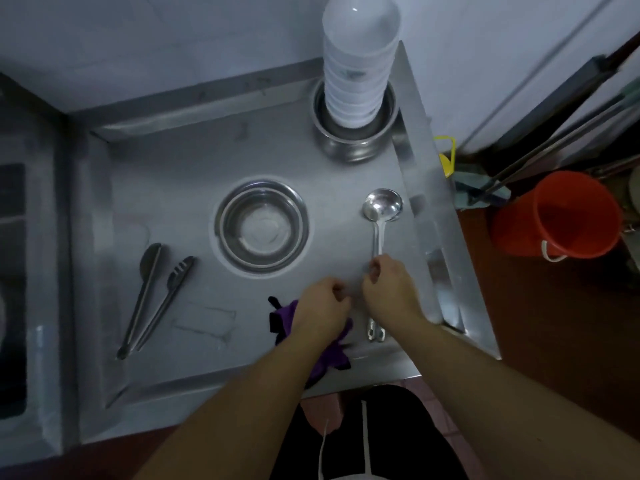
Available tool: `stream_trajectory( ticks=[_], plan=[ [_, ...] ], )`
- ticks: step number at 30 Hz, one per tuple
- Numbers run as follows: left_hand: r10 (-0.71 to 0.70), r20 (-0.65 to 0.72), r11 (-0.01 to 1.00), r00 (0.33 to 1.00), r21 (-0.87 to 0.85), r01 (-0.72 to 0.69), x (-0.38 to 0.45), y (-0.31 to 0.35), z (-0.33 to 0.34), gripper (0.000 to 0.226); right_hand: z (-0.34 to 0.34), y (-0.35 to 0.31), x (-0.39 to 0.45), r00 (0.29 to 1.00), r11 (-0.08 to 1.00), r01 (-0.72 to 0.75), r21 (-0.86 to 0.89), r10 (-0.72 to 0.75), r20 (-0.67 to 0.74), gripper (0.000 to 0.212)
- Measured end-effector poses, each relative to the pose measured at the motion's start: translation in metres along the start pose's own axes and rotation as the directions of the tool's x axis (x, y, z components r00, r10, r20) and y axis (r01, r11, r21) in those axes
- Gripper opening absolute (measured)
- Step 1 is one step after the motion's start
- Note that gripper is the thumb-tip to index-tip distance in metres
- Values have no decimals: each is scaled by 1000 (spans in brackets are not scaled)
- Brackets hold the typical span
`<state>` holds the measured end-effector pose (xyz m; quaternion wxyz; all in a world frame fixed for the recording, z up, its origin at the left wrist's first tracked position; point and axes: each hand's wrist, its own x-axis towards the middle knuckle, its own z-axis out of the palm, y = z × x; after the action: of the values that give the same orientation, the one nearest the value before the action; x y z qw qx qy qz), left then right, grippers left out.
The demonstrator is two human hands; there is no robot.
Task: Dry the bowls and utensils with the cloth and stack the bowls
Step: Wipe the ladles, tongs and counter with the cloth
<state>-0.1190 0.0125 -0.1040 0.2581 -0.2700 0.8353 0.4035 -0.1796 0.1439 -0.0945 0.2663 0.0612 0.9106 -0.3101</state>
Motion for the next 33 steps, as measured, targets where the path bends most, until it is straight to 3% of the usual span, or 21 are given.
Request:
stream_trajectory(
  ticks=[6,12,17,22,27,33],
  plan=[
    [-68,-113,989,991,120,82,-30,-86,-89,34,44,-48,-29,968,952,229,-202,-200,154,31],
    [-108,-194,945,975,284,161,-46,-176,-170,37,114,-96,-58,879,776,460,-432,-330,343,27],
    [-67,-259,914,963,372,164,-45,-234,-220,45,166,-137,-75,907,774,397,-493,-248,341,32],
    [-138,-210,908,968,362,209,-29,-267,-242,74,208,-164,-87,928,826,331,-457,-196,318,32],
    [-118,-169,918,979,358,172,-21,-283,-240,64,229,-172,-97,943,849,284,-446,-161,293,25],
    [-104,-192,933,976,320,163,-18,-286,-241,48,228,-169,-101,949,846,263,-463,-140,283,31]
  ],
)
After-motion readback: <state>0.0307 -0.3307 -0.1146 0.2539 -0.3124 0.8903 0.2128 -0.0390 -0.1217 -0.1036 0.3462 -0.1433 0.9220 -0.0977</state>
